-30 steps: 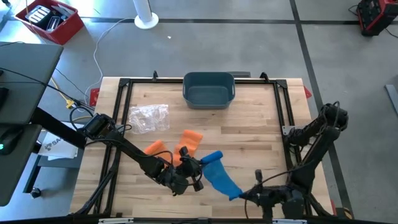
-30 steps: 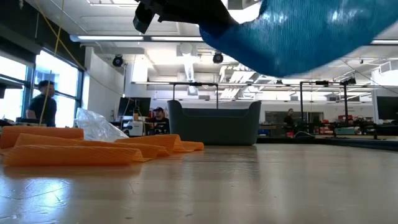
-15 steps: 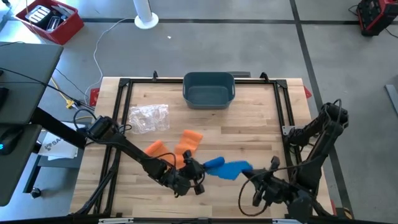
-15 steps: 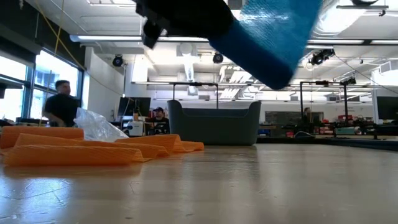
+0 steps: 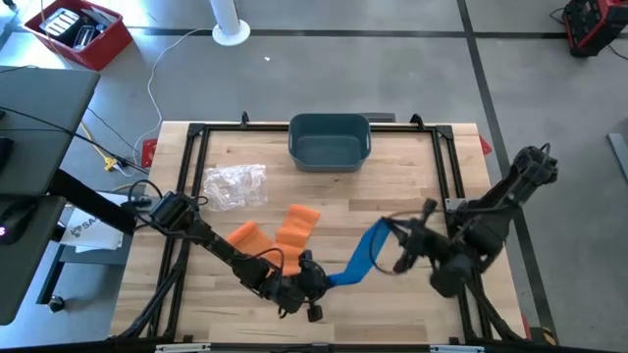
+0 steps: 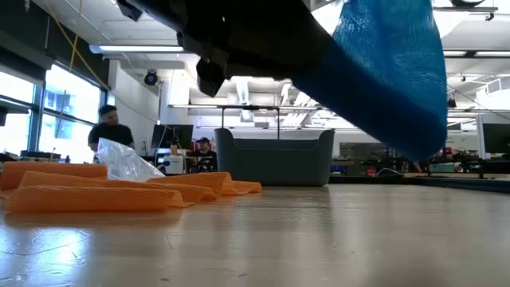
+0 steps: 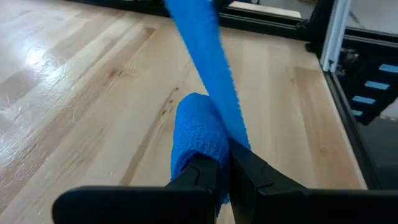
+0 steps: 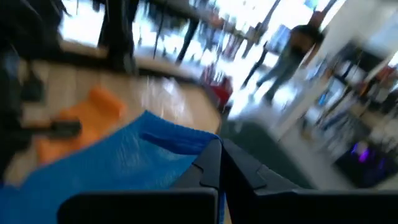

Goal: Roll bandage
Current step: Roll the blue bandage

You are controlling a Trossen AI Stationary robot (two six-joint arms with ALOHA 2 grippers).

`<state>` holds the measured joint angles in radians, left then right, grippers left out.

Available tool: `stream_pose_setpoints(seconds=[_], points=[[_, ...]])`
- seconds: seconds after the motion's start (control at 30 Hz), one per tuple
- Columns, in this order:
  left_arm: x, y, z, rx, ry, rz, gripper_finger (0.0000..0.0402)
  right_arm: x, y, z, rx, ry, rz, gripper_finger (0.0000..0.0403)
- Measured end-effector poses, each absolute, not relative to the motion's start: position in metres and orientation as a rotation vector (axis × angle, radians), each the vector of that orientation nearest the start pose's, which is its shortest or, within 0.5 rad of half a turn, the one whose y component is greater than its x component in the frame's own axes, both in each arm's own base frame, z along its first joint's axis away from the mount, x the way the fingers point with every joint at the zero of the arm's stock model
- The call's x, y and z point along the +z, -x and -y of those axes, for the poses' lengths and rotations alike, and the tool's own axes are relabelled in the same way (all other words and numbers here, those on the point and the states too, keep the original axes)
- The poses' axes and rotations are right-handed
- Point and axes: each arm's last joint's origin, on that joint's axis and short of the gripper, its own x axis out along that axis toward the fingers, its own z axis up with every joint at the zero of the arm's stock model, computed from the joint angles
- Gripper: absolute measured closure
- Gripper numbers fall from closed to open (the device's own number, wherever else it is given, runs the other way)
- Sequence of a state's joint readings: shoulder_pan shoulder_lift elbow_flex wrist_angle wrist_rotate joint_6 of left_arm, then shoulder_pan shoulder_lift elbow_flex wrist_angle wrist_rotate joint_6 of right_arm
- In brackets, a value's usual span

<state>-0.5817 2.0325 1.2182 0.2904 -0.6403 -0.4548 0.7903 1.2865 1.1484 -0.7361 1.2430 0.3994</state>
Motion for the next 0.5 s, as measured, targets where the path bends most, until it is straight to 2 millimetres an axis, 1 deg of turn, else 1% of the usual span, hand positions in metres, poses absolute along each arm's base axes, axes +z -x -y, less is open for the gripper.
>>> stream_pose_setpoints(seconds=[0.1, 0.2, 0.33, 0.5], points=[[0.160, -0.366, 0.225, 0.138, 0.159, -0.388, 0.0390, 0.312, -0.192, -0.135, -0.517, 0.285, -0.512, 0.0403], [0.162, -0.365, 0.229, 0.120, 0.179, -0.368, 0.0390, 0.299, -0.195, -0.123, -0.563, 0.254, -0.642, 0.0403], [0.167, -0.363, 0.236, 0.087, 0.189, -0.323, 0.0390, 0.274, -0.202, -0.118, -0.588, 0.269, -0.702, 0.0403], [0.169, -0.361, 0.243, 0.017, 0.210, -0.323, 0.0390, 0.236, -0.213, -0.110, -0.539, 0.239, -0.753, 0.0403]])
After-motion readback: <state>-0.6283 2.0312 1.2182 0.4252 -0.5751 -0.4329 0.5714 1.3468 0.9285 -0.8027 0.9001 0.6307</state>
